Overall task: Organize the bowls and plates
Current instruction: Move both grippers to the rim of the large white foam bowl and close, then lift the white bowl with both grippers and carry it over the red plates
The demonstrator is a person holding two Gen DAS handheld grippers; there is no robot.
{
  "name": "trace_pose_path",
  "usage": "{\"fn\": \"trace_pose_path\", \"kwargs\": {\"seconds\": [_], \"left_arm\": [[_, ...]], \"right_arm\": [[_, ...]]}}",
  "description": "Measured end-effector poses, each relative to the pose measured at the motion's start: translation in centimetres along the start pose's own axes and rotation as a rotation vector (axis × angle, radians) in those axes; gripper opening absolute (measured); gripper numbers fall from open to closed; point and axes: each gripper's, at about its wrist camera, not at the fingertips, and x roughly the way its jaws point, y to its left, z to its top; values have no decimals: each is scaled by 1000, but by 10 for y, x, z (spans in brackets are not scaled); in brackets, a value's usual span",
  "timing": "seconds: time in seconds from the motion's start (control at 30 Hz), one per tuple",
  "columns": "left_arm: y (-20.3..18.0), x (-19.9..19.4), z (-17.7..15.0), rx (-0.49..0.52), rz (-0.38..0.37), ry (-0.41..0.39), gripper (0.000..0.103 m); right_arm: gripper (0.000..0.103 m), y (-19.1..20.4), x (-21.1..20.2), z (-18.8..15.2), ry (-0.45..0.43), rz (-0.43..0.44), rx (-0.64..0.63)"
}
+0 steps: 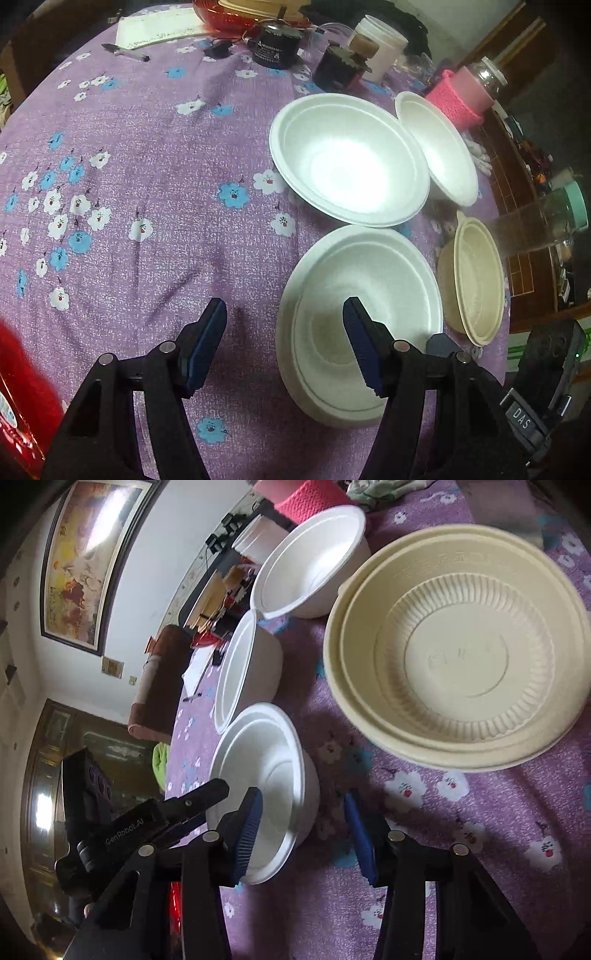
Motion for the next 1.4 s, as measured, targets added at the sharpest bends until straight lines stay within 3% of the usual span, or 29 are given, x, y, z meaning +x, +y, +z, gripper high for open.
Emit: {"fn": "trace_pose_path", "kwargs": {"seconds": [0.3, 0.47, 0.5, 0.53, 0.67, 0.73, 0.83, 1.13, 1.4], "left_arm": [[-12, 3, -6, 21, 19, -11, 64], [-11, 7, -7, 23, 37, -20, 49], [-11, 8, -7, 24, 39, -20, 37], [-9, 10, -7, 24, 41, -16, 30], [-4, 16, -8, 6, 27, -2, 17], [-2, 18, -9, -4, 20, 0, 16], [-4, 18, -9, 1, 7, -2, 12], [-7, 20, -13, 13, 0, 0, 9], [-2, 10, -22, 7, -11, -6, 9]], "right_arm": [[47, 0, 3, 0, -1, 1, 5], [47, -1, 2, -1, -25, -10, 5], [47, -1, 3, -1, -23, -10, 5], [44, 0, 4, -1, -21, -9, 3], [31, 5, 7, -4, -23, -35, -35], [21, 6, 10, -5, -22, -56, -46], [17, 5, 13, -5, -10, -46, -42], [8, 4, 11, -6, -21, -50, -43], [8, 6, 6, -11, -17, -39, -49]]}}
